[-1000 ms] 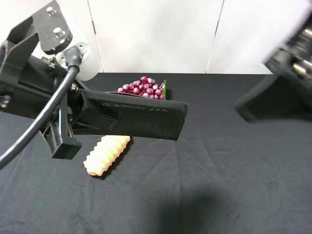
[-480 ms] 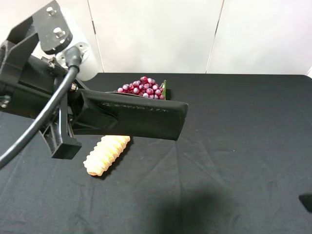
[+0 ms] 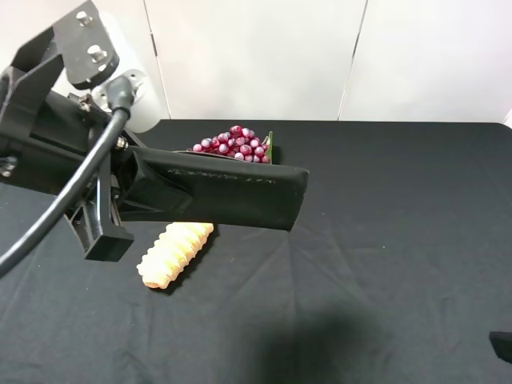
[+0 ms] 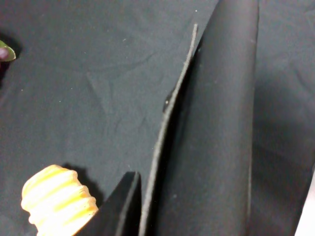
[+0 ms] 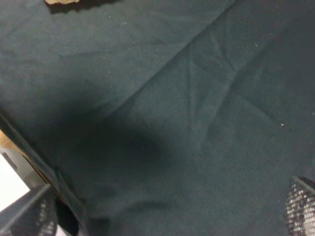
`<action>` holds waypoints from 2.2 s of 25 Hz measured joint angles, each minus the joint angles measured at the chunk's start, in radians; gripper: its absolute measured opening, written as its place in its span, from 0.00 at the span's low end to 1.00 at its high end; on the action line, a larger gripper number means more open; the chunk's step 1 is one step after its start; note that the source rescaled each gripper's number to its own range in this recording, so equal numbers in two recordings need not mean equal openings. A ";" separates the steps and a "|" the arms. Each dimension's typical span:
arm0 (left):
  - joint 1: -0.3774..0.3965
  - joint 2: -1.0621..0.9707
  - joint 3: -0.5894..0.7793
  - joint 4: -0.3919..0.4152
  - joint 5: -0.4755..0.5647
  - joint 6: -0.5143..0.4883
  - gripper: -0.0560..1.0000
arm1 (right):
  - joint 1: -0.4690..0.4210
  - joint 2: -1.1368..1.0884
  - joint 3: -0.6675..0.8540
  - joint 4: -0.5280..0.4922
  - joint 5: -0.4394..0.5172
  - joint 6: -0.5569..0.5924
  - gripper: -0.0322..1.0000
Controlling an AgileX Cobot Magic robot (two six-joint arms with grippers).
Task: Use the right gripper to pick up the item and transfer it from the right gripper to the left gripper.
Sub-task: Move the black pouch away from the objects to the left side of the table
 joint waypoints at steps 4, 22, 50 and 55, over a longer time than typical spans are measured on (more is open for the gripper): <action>0.000 0.000 0.000 0.000 0.000 0.000 0.06 | 0.000 0.000 0.000 0.000 -0.002 0.000 1.00; 0.000 0.000 0.000 0.000 -0.001 0.000 0.06 | -0.397 -0.232 0.001 0.014 -0.015 0.000 1.00; 0.001 0.000 0.000 0.834 -0.064 -0.912 0.06 | -0.537 -0.291 0.001 0.033 -0.015 0.001 1.00; 0.002 0.000 0.000 1.099 0.046 -1.187 0.06 | -0.537 -0.291 0.001 0.033 -0.014 0.001 1.00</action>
